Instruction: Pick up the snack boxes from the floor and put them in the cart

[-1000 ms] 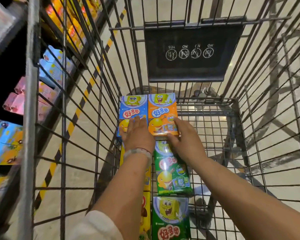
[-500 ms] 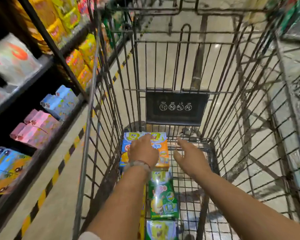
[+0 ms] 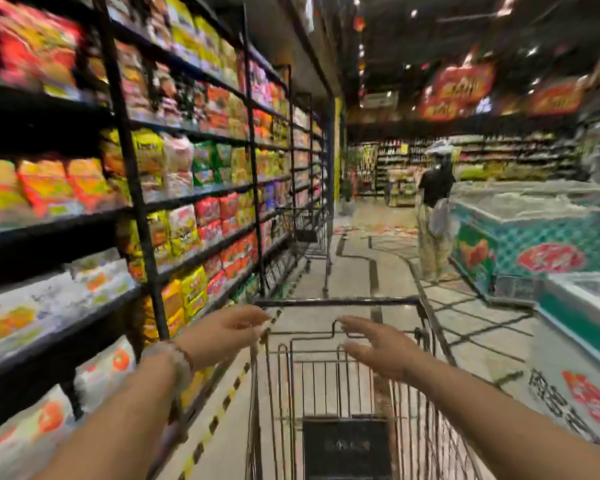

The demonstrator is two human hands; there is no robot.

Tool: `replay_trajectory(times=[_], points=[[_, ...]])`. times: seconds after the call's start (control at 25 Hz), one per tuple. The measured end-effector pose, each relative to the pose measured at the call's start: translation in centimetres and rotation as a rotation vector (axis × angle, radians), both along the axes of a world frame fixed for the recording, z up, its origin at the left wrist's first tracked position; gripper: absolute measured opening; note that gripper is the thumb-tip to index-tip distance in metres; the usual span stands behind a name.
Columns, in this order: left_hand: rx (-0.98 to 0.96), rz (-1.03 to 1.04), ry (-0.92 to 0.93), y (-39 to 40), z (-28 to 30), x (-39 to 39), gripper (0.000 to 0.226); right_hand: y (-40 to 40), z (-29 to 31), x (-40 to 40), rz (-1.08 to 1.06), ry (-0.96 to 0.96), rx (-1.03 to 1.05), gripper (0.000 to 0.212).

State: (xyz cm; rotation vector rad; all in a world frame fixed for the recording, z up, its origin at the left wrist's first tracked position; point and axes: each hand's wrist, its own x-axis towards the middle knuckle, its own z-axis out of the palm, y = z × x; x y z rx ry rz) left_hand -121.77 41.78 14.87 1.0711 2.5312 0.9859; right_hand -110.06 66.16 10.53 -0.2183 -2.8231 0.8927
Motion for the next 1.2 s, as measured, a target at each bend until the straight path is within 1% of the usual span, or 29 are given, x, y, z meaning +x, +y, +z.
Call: replay_trajectory(times=[0.08,0.2,0.36,0.56,0.72,0.8,0.88,0.96,1.04,1.2], points=[[0.018,0.023,0.066,-2.7,5.1,2.2,0.024,-1.4,4.6,0.9,0.05,0.056,-0.027,0.051],[0.023,0.078,0.118,-7.3,10.6,6.5,0.029,-4.7,10.6,2.4,0.154,0.11,0.044,0.051],[0.019,0.177,0.19,-12.4,13.3,14.7,0.034,-10.7,15.4,5.1,0.404,0.155,0.034,0.052],[0.05,0.421,0.199,-18.8,13.4,26.7,0.043,-19.1,16.3,10.4,0.696,0.159,0.051,0.049],[0.04,0.666,0.197,-26.0,12.5,36.4,0.035,-26.3,16.3,15.7,0.887,0.121,0.112,0.047],[0.028,0.803,0.196,-29.9,12.3,42.1,0.029,-30.8,16.6,18.6,0.975,0.157,0.136,0.047],[0.008,0.934,0.201,-33.4,12.5,48.1,0.029,-35.4,17.0,21.8,1.076,0.189,0.115,0.048],[-0.055,1.078,0.217,-36.6,13.0,54.5,0.036,-40.2,17.3,25.7,1.192,0.217,0.116,0.048],[-0.158,1.223,0.238,-39.7,13.4,61.9,0.042,-45.5,17.6,30.4,1.308,0.227,0.113,0.048],[-0.385,1.458,0.159,-45.0,13.1,78.1,0.05,-56.0,17.7,41.6,1.545,0.235,0.054,0.046]])
